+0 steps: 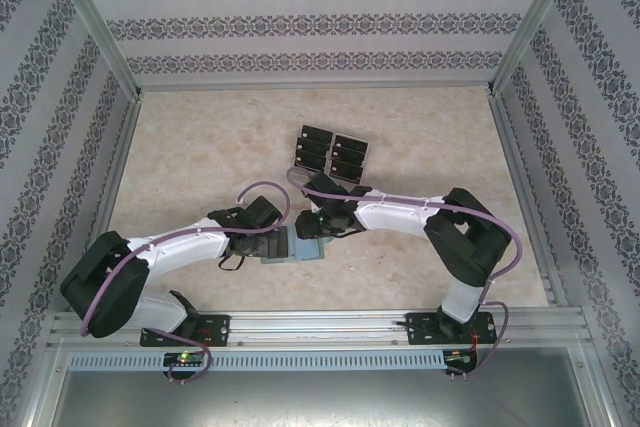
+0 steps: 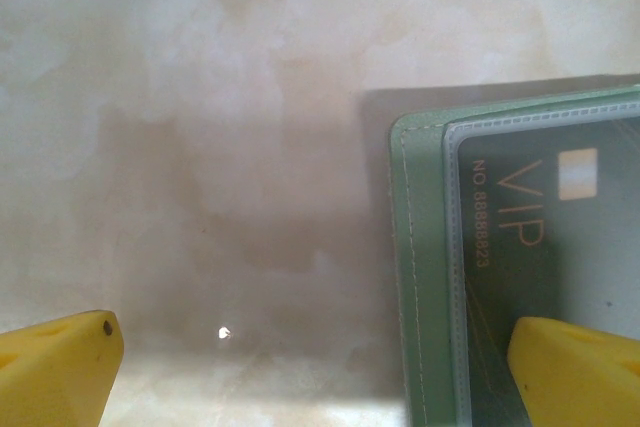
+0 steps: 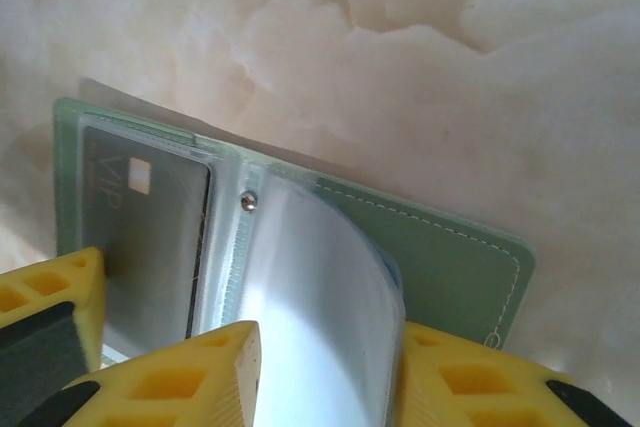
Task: Put the credit cards into the card holder
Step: Flip over the card slot on the card holder.
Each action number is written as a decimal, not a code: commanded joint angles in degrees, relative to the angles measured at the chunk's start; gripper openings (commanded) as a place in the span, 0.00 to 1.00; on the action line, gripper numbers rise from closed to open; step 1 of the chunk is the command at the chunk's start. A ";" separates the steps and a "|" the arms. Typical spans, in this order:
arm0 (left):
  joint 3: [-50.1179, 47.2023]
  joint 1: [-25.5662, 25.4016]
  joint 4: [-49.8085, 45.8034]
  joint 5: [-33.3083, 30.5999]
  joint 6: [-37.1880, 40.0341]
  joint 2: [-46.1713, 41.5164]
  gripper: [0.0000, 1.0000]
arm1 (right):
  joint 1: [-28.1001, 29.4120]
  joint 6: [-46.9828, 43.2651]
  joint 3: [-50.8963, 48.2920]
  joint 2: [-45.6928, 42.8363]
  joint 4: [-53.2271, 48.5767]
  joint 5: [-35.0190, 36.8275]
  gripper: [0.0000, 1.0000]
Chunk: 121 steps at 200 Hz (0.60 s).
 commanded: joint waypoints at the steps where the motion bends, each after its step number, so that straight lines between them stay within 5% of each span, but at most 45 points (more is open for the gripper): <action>1: -1.27 -0.81 0.23 -0.26 -0.76 0.50 1.00 | 0.90 0.20 0.68 -2.84 0.91 -0.83 0.37; 121: -1.48 -0.81 0.23 -0.45 -0.85 -0.08 1.00 | 1.57 3.47 -4.12 -2.99 4.37 -5.29 0.36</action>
